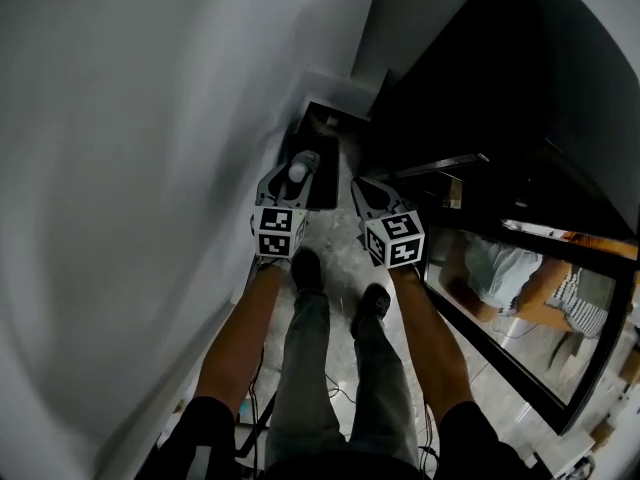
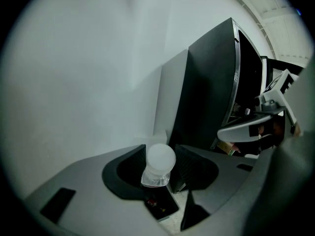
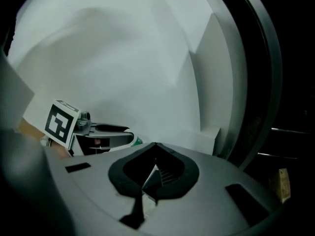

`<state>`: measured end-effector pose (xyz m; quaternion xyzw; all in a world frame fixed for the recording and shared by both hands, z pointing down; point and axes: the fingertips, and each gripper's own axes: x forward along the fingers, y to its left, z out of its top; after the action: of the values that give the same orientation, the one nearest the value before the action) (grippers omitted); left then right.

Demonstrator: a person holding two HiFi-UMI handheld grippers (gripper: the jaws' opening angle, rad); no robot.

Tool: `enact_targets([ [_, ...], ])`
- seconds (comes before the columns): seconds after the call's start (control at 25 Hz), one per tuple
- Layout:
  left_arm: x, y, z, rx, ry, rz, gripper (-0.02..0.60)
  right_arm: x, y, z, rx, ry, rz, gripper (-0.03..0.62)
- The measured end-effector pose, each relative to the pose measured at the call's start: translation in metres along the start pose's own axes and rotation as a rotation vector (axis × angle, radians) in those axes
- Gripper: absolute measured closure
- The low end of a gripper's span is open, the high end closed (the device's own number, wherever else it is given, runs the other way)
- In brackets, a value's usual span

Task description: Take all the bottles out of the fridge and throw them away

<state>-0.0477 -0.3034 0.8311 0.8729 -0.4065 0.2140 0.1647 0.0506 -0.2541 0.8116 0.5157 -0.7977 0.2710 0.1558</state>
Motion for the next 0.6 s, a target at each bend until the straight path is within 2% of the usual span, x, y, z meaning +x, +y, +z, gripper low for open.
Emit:
enact_targets([
  [0.36,0.026,0.002,0.014,0.006,-0.040,-0.021,0.393,-0.001,-0.018,-0.004,0.018,0.010,-0.019,0.585],
  [0.6,0.016,0.013,-0.003,-0.016,-0.008,-0.008,0.379,-0.008,-0.022,-0.007,0.036,0.012,-0.031,0.585],
])
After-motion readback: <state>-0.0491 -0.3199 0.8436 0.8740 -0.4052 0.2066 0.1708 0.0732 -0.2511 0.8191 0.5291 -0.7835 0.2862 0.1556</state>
